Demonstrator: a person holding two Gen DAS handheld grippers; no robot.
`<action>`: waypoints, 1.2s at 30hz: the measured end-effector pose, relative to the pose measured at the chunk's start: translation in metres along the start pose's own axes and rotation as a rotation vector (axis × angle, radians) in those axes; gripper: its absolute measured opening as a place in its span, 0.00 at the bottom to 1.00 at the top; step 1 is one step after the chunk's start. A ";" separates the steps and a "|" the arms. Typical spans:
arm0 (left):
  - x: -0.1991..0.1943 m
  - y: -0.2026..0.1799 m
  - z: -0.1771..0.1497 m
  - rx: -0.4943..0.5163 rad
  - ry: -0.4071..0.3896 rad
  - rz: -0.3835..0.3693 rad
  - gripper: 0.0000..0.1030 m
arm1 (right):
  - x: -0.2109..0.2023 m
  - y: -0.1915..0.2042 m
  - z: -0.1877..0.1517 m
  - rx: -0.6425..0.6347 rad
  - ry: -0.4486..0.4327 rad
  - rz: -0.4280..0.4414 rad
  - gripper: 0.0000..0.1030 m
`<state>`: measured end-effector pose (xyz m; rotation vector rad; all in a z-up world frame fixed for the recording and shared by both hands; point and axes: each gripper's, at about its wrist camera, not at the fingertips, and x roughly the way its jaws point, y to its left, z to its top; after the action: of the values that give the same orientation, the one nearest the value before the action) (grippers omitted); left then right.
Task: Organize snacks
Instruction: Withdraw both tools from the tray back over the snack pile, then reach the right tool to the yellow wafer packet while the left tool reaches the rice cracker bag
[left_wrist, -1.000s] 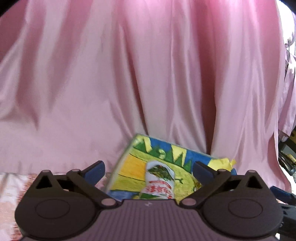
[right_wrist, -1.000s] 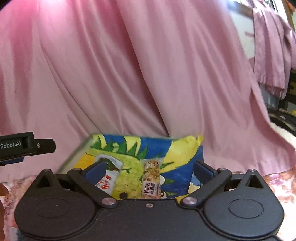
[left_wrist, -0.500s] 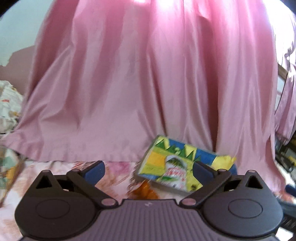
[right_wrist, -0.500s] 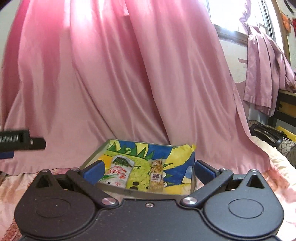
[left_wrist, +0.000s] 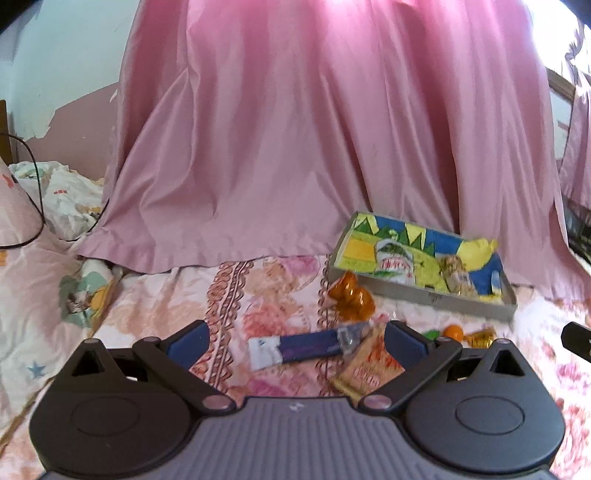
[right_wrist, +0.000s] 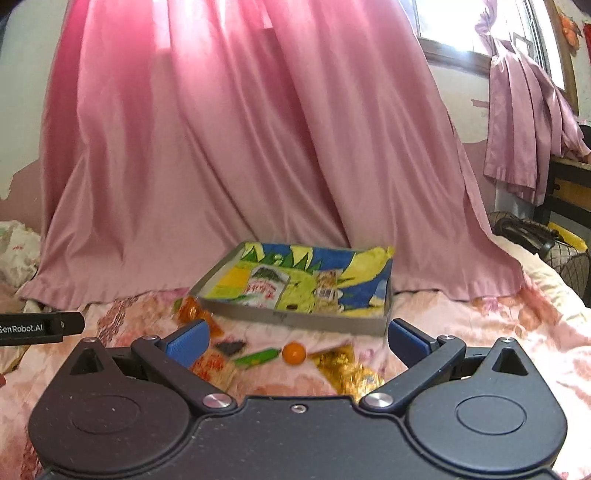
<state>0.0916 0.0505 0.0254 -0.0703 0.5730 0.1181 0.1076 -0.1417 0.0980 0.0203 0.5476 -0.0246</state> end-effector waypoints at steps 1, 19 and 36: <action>-0.004 0.001 -0.002 0.004 0.001 0.002 1.00 | -0.005 0.001 -0.003 -0.003 0.002 0.006 0.99; -0.015 -0.011 -0.026 0.153 0.139 0.012 1.00 | -0.017 0.012 -0.048 -0.001 0.222 0.047 0.99; 0.030 -0.022 -0.025 0.242 0.356 -0.092 1.00 | 0.005 0.038 -0.069 -0.122 0.331 0.098 0.99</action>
<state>0.1067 0.0292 -0.0109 0.1200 0.9337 -0.0557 0.0771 -0.1018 0.0368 -0.0693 0.8775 0.1095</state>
